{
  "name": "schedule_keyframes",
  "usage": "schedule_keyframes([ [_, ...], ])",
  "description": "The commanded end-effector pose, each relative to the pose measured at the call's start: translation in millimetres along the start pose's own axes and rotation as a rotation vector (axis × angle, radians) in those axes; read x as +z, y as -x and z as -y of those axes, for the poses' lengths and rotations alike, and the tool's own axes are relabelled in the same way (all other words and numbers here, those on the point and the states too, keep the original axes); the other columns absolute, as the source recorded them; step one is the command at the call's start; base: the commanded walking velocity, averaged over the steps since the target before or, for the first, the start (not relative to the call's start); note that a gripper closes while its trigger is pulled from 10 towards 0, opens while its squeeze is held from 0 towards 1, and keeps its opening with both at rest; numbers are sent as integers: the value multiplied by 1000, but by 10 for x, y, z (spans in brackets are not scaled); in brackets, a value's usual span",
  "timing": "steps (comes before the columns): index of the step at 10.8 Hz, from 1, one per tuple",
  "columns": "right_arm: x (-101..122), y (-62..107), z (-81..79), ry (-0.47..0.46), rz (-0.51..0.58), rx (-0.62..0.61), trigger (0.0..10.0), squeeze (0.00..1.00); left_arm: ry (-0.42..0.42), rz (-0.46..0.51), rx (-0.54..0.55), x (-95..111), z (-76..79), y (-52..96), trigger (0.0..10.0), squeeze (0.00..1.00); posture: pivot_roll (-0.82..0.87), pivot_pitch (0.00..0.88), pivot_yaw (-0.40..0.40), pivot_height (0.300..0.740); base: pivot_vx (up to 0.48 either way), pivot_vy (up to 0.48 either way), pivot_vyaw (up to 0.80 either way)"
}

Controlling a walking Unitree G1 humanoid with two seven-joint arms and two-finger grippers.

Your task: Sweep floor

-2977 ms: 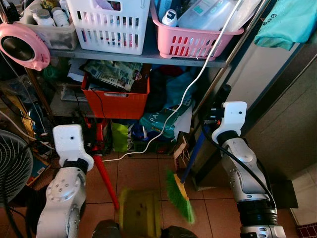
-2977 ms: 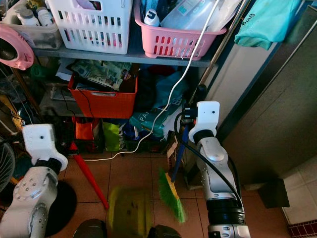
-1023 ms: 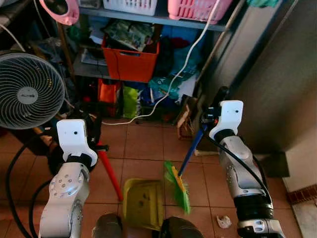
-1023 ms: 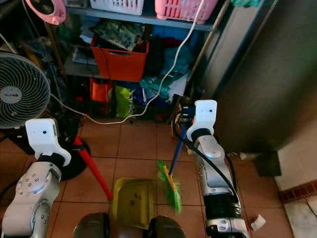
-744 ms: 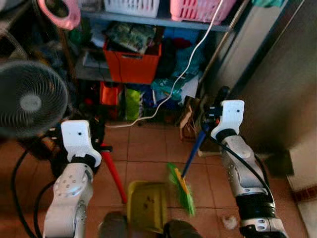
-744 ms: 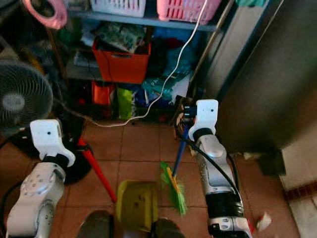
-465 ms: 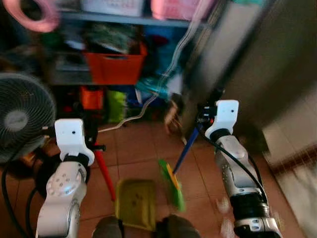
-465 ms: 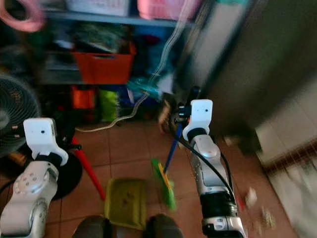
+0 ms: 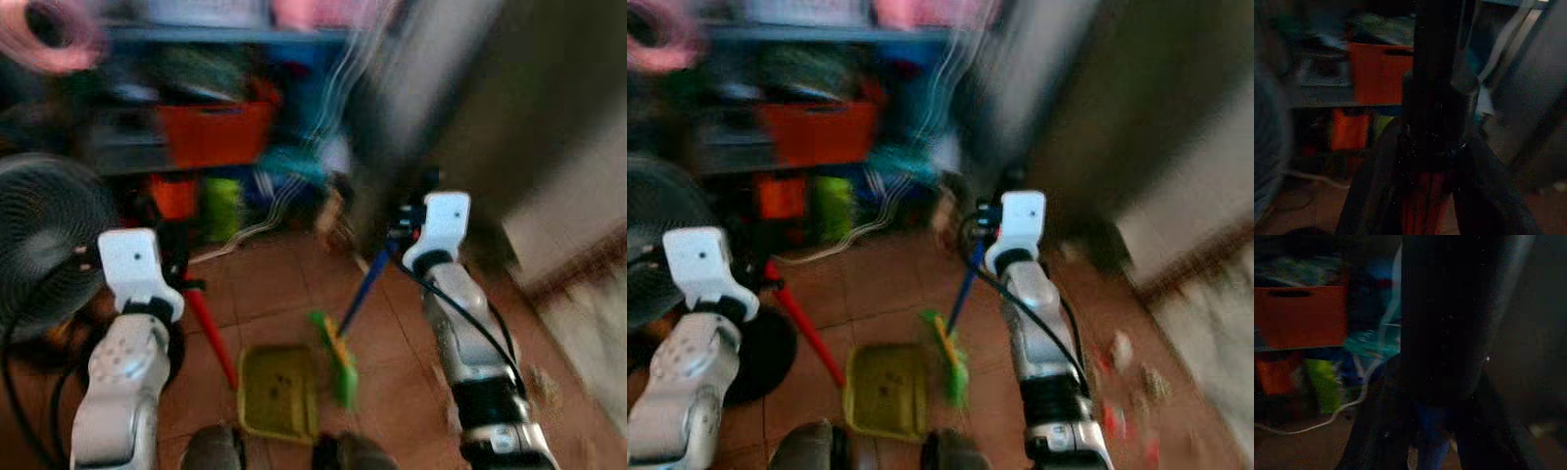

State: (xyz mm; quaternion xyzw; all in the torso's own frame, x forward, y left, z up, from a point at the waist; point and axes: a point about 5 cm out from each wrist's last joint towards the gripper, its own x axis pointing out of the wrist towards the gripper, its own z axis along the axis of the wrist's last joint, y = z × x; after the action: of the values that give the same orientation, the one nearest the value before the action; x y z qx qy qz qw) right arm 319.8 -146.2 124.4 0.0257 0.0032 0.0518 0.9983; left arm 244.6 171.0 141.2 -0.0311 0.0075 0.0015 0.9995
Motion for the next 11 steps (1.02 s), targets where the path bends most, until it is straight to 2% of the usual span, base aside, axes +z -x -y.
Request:
schedule_keyframes([
  [1,-10,21,113,42,-9,-53,10000,0,11,66,-59,123,107,4,10000,0,79,114,-111,740,0,0,-800],
  [2,32,11,169,72,10,-100,10000,0,2,63,-56,117,105,-5,10000,0,78,113,-111,740,0,0,-800],
  [6,54,-16,195,83,15,-120,10000,0,-20,69,-105,132,173,-4,10000,0,76,113,-113,740,0,0,-800],
  [8,38,-11,211,86,9,-134,10000,0,-9,65,-52,116,136,-12,10000,0,80,113,-114,740,0,0,-800],
  [11,30,-20,202,83,6,-136,10000,0,-11,57,-41,99,112,-6,10000,0,83,114,-116,740,0,0,-800],
])
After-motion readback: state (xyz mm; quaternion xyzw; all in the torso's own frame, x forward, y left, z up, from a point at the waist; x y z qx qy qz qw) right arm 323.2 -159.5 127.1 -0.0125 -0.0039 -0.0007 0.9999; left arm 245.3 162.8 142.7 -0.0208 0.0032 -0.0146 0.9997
